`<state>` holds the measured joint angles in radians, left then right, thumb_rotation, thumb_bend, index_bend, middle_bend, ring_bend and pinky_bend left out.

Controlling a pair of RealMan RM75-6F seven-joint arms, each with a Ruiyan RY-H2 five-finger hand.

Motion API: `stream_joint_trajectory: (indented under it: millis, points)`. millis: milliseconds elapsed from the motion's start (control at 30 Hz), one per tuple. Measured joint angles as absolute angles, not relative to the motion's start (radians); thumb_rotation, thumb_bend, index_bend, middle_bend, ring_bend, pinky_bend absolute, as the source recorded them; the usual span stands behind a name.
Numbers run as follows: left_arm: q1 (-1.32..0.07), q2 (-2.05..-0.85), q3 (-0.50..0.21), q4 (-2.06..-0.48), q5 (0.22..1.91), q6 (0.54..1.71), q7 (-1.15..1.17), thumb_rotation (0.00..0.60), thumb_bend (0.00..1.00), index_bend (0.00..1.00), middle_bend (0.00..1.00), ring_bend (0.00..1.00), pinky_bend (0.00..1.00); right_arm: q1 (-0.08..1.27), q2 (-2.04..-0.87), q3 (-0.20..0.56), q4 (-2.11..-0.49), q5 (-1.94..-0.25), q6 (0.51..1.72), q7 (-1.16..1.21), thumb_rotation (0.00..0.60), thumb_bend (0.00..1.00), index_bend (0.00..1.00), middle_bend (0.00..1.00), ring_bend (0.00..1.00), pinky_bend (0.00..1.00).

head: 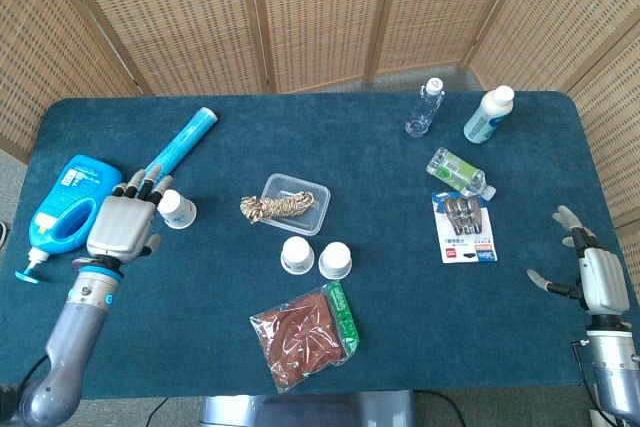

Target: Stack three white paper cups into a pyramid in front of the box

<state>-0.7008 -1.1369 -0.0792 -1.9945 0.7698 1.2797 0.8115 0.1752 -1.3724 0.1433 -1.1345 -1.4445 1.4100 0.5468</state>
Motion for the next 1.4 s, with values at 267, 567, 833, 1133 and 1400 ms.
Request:
stream_joint_trajectory:
  millis: [267, 567, 833, 1133, 1400]
  points:
    - [-0.724, -1.126, -0.078, -1.83, 0.697, 1.132, 0.772, 0.6, 0.32, 0.0, 0.0, 0.0, 0.15, 0.176, -1.375, 0.142, -1.135, -1.444, 1.408, 0.539, 0.6, 0.0, 0.07, 0.22, 0.21, 0.35]
    - [-0.765, -1.184, -0.079, -1.704, 0.632, 1.063, 0.767, 0.6, 0.32, 0.0, 0.0, 0.0, 0.17, 0.175, -1.378, 0.143, -1.128, -1.437, 1.4, 0.544, 0.6, 0.0, 0.07, 0.22, 0.21, 0.36]
    - [-0.777, -1.259, -0.073, -1.635, 0.647, 1.051, 0.759, 0.6, 0.31, 0.0, 0.0, 0.0, 0.23, 0.174, -1.378, 0.142, -1.129, -1.436, 1.397, 0.549, 0.6, 0.0, 0.07, 0.22, 0.21, 0.35]
    - [-0.773, -1.364, -0.073, -1.514, 0.7, 1.031, 0.695, 0.6, 0.31, 0.0, 0.0, 0.0, 0.35, 0.174, -1.381, 0.143, -1.122, -1.431, 1.39, 0.558, 0.6, 0.0, 0.07, 0.22, 0.21, 0.35]
    - [-0.772, -1.426, -0.084, -1.452, 0.686, 1.042, 0.698, 0.6, 0.31, 0.08, 0.13, 0.19, 0.44, 0.174, -1.384, 0.144, -1.112, -1.426, 1.382, 0.567, 0.6, 0.0, 0.07, 0.22, 0.21, 0.35]
